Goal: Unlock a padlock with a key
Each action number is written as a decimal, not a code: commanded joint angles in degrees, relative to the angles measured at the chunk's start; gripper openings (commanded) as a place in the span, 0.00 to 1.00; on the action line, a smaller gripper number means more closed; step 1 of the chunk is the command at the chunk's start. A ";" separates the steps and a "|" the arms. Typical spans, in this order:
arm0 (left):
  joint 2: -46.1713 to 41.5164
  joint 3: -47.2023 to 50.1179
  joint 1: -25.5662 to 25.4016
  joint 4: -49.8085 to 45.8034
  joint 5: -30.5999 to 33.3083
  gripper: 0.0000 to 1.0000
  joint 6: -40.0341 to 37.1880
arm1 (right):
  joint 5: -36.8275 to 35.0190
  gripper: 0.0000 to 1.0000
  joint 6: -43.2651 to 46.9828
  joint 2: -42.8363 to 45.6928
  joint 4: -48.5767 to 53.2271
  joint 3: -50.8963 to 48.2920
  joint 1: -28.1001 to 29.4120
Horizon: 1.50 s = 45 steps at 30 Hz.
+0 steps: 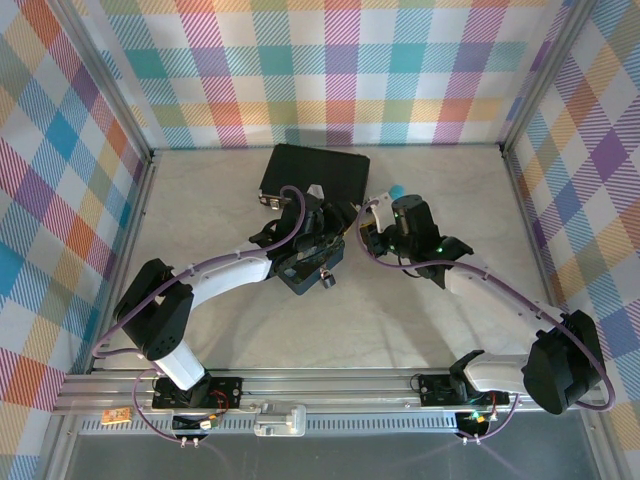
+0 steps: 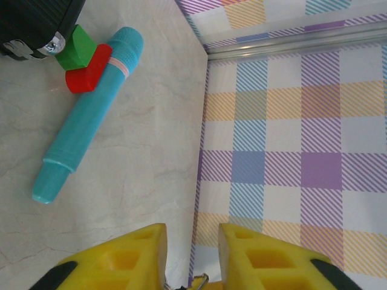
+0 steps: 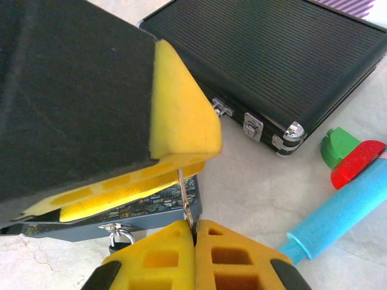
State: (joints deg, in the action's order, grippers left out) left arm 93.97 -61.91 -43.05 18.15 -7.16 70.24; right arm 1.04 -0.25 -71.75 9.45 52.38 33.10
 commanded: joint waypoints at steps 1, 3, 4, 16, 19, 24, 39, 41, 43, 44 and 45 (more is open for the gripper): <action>-0.47 -1.19 -0.52 1.52 0.54 0.21 1.46 | 1.31 0.00 1.32 -0.49 -1.85 0.11 0.47; -0.37 -1.37 -0.53 1.23 0.56 0.16 1.57 | 1.33 0.00 1.55 -0.54 -1.83 0.18 0.47; -0.16 -1.49 -0.54 1.27 0.45 0.12 1.57 | 1.31 0.00 1.55 -0.53 -1.94 0.22 0.45; 0.16 -0.73 0.12 2.04 1.91 0.00 -3.90 | 7.54 0.16 -1.50 2.73 -2.91 -0.17 -0.32; -0.20 1.50 1.69 7.65 -0.29 0.00 -8.04 | 14.54 0.30 -5.87 4.47 -3.06 -0.09 -4.02; -0.98 3.36 3.74 15.11 -6.44 0.00 -17.88 | 29.11 0.39 -15.03 6.06 -8.59 -2.35 -12.00; -6.87 9.42 4.21 27.00 -16.96 0.00 -33.89 | 50.11 0.49 -33.09 1.43 -34.82 -9.62 -18.69; -6.74 9.51 4.20 28.16 -18.50 0.00 -34.04 | 50.95 0.49 -35.21 0.33 -37.14 -10.04 -18.68; -6.78 9.56 4.20 28.99 -19.50 0.00 -34.48 | 52.57 0.49 -37.34 -0.48 -39.80 -10.37 -18.68; -6.79 9.58 4.24 29.13 -19.69 0.00 -34.63 | 53.16 0.49 -38.08 -0.72 -41.05 -10.62 -18.69; -6.72 9.68 4.20 29.46 -19.94 0.00 -34.84 | 53.69 0.49 -38.91 -1.00 -42.43 -10.85 -18.65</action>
State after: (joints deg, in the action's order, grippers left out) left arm 88.75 -53.19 -39.16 43.24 -24.10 37.76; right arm 50.39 -34.87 -72.34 -24.75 42.52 14.68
